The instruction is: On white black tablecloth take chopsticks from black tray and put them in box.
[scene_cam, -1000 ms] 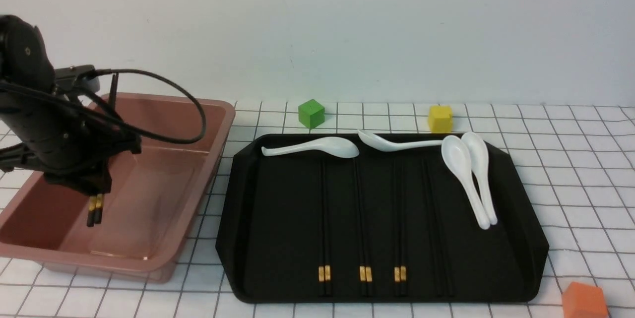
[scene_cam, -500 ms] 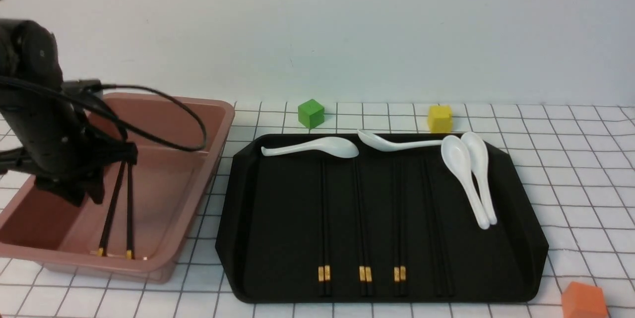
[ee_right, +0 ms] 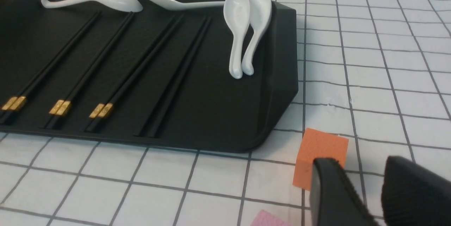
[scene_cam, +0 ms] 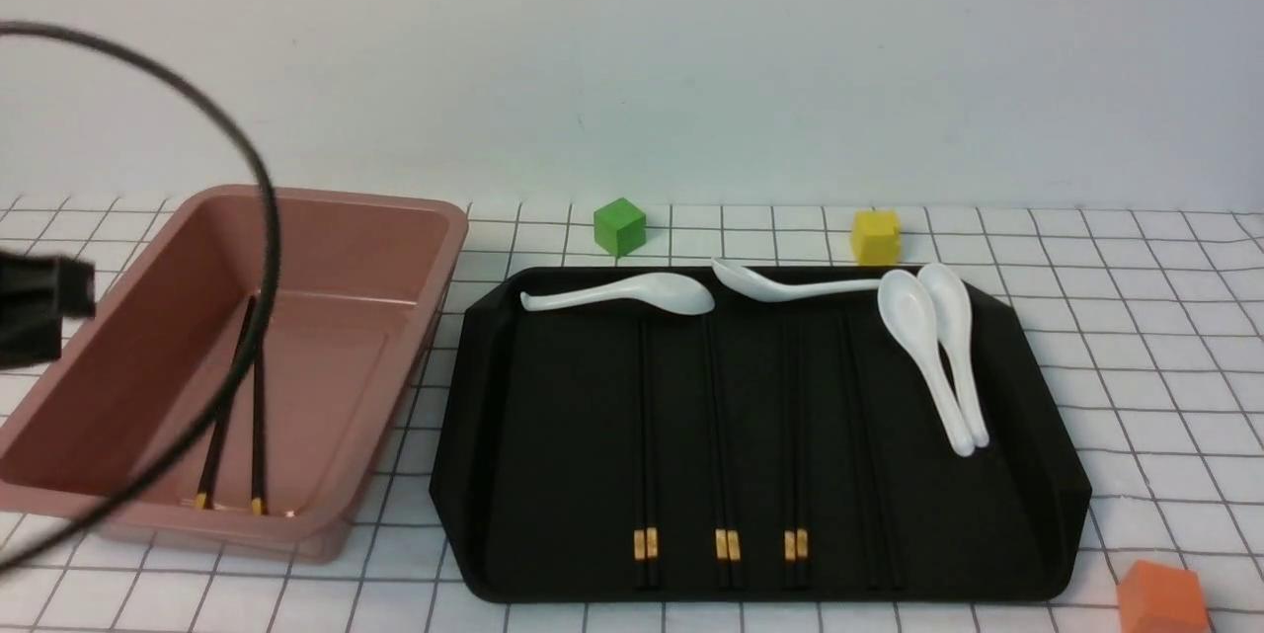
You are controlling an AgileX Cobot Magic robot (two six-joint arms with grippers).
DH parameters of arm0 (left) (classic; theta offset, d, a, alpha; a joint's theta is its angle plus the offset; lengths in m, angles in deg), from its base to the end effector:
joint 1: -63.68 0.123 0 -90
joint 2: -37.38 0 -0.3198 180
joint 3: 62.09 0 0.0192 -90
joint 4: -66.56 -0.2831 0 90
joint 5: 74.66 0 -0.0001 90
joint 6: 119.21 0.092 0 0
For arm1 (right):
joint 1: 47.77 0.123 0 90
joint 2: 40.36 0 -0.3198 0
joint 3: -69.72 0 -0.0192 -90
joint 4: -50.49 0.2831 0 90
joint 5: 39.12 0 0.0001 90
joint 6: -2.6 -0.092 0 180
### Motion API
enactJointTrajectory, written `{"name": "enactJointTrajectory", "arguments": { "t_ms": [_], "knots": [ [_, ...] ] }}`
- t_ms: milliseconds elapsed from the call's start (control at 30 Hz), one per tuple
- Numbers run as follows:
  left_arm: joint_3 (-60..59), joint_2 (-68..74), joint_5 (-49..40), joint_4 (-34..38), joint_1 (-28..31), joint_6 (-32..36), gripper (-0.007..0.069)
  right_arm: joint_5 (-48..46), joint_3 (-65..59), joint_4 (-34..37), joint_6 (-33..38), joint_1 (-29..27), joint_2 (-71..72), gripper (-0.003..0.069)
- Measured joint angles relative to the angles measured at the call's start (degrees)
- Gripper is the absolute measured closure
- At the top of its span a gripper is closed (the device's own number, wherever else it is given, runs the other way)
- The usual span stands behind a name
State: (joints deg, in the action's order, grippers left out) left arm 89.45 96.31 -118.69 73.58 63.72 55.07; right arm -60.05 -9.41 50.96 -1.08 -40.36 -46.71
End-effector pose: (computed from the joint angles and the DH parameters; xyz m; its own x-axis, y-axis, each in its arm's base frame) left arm 0.1858 -0.0077 0.3685 -0.6589 -0.1868 -0.7286 -0.0611 0.9788 -0.1957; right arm 0.0506 0.0069 0.1737 -0.2889 0.0349 -0.9567 -0.1113 0.9913 0.0697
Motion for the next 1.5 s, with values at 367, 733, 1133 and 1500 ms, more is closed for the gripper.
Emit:
{"name": "enactJointTrajectory", "arguments": {
  "t_ms": [367,733,1133,1500],
  "knots": [
    [-35.3,-40.48,33.52,14.73,0.0,0.74,0.0637,0.0,0.0,0.0,0.0,0.0,0.0,0.0419],
    [-38.33,-50.84,35.69,16.58,0.0,0.92,0.0637,0.0,0.0,0.01,0.0,0.0,0.0,0.0419],
    [-38.33,-50.84,35.69,16.69,0.0,1.09,0.0637,0.0,0.0,-0.04,0.0,0.0,0.0,0.0419],
    [-47.94,-52.7,33.87,12.21,0.0,1.14,0.0634,0.0,0.0,-0.04,0.0,0.0,0.0,0.0419]
  ]
}}
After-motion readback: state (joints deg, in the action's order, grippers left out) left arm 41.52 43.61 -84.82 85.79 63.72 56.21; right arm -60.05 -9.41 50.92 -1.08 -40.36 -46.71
